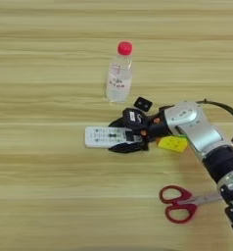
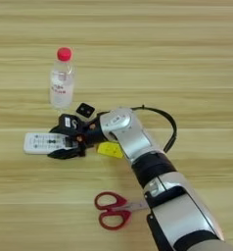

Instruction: Move the objects on the table

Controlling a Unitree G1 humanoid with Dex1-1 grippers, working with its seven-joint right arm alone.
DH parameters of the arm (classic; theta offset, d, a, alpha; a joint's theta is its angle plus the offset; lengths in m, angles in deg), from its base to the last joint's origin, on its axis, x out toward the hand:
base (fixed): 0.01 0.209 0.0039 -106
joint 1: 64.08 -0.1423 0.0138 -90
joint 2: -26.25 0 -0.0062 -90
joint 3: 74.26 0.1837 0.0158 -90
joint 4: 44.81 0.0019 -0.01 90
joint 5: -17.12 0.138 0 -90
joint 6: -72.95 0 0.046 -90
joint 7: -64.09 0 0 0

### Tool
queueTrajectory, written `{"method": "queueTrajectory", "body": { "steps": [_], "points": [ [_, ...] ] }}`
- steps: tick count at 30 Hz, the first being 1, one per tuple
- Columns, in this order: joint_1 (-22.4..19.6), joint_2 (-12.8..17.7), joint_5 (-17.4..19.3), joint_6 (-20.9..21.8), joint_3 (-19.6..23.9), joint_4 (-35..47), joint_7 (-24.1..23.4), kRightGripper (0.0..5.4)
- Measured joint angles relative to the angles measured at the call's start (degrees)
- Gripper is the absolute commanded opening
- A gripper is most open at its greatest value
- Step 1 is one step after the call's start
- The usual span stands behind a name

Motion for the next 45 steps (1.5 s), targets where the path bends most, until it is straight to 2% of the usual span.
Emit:
{"method": "queueTrajectory", "body": {
  "steps": [5,8,12,15,19,24,36,41,45],
  "points": [
    [0.9,0.0,3.0,-0.5,0.9,2.7,3.0,2.91],
    [2.0,0.0,6.8,-1.7,2.3,6.2,6.4,2.91],
    [3.9,0.0,17.2,-6.5,5.2,14.9,12.5,2.91],
    [4.2,0.0,24.9,-11.7,8.2,20.8,14.9,2.91],
    [4.1,0.0,32.7,-17.3,13.2,25.1,14.7,2.91],
    [3.0,-0.4,37.5,-20.2,18.1,26.1,12.0,2.91],
    [-3.2,-2.6,41.2,-20.7,26.7,20.9,3.4,2.91],
    [-7.8,-2.9,41.1,-17.6,31.0,14.3,-2.5,2.91],
    [-11.3,-2.9,39.4,-13.6,34.1,6.7,-8.1,2.9]
  ]
}}
